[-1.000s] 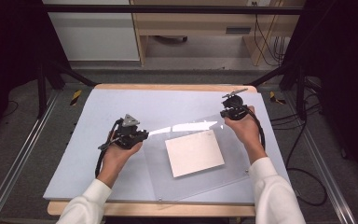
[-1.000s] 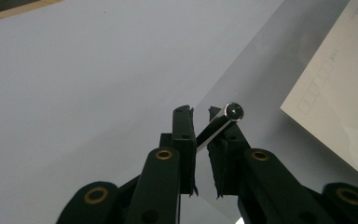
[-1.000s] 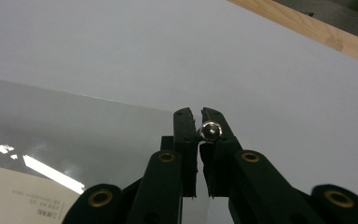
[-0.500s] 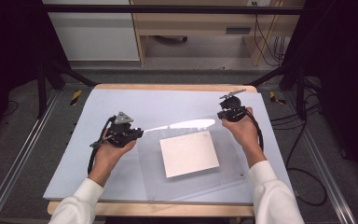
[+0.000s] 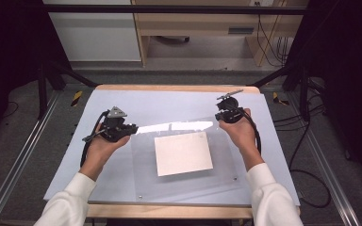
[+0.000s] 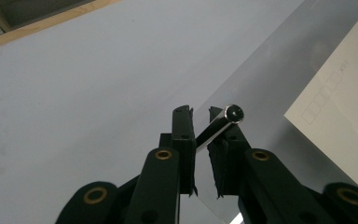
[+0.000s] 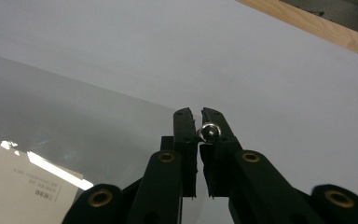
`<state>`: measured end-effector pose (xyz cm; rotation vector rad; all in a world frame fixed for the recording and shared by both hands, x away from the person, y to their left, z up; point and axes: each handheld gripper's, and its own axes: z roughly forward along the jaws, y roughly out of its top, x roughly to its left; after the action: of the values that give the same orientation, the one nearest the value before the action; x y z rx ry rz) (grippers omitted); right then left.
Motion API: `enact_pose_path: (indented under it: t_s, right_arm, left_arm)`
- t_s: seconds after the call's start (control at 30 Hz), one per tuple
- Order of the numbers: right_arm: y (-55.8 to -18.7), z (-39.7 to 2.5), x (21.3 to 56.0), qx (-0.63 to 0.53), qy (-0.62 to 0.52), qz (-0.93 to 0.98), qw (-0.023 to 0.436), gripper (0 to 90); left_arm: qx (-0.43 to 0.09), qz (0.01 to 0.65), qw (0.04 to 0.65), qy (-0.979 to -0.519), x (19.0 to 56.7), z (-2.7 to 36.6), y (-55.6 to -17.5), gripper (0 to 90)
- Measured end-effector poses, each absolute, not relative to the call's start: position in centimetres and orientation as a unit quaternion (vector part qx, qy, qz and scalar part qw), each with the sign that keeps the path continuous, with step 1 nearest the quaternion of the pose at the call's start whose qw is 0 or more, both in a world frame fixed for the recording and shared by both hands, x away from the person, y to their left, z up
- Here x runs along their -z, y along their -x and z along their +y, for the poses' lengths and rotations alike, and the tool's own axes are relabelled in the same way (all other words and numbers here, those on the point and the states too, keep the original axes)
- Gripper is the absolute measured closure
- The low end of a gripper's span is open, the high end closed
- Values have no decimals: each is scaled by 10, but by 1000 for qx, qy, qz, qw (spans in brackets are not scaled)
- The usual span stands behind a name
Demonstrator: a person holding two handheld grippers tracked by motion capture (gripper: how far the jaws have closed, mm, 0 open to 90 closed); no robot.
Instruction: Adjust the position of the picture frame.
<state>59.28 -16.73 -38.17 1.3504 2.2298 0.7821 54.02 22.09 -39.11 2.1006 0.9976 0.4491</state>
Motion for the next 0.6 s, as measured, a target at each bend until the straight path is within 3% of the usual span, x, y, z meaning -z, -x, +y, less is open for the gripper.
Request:
enact_pose_path:
  t_s: [0.6]
  right_arm:
    - [-586,-161,380,-282,-494,795,211,849]
  left_arm:
    - [-174,388,372,-825,388,226,-541,799]
